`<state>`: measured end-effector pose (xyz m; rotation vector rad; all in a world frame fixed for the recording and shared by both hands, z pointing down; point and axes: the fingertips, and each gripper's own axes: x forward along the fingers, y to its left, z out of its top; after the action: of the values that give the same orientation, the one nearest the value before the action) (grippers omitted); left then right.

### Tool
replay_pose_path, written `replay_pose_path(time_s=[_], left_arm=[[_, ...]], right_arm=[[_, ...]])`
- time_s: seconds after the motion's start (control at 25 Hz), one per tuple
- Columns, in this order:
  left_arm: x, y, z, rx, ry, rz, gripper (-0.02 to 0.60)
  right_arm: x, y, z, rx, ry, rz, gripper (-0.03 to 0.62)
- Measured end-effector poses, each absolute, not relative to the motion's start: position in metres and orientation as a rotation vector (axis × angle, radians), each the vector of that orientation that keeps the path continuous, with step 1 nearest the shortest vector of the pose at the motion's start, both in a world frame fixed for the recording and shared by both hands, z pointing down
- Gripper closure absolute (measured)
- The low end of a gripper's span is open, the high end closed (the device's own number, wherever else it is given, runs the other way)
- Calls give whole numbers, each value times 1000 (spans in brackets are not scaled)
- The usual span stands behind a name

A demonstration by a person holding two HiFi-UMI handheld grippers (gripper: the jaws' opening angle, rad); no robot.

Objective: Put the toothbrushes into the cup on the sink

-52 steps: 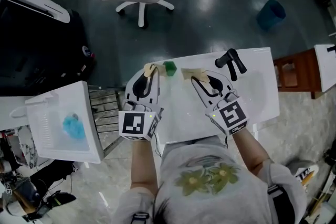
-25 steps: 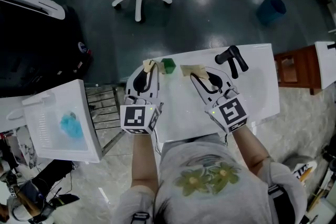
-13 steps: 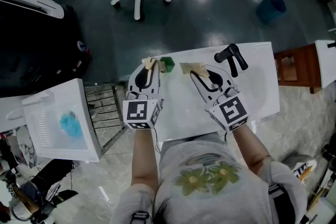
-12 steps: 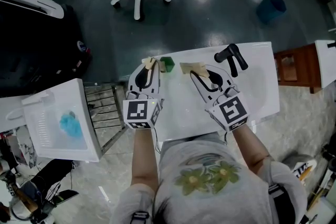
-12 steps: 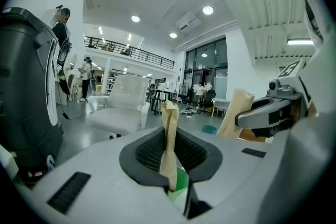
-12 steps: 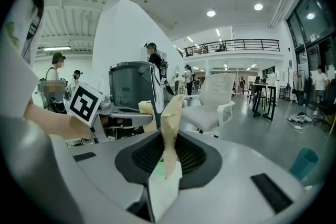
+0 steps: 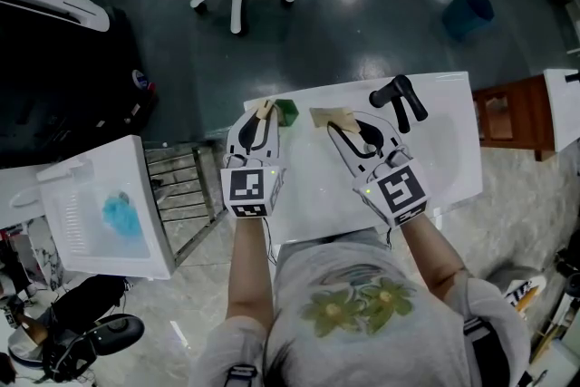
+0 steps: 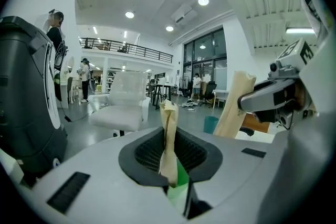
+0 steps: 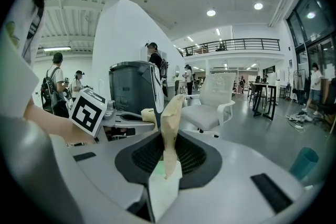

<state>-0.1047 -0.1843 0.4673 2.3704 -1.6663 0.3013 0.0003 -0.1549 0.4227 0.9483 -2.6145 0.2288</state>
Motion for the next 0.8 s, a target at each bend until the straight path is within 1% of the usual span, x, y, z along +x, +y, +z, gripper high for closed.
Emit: replay_pose_path(time_s=[0.8], left_arm=[[-110, -185, 496, 2285, -1694, 365, 529]], right_arm=[[-2, -158, 427, 933, -2610, 242, 503]])
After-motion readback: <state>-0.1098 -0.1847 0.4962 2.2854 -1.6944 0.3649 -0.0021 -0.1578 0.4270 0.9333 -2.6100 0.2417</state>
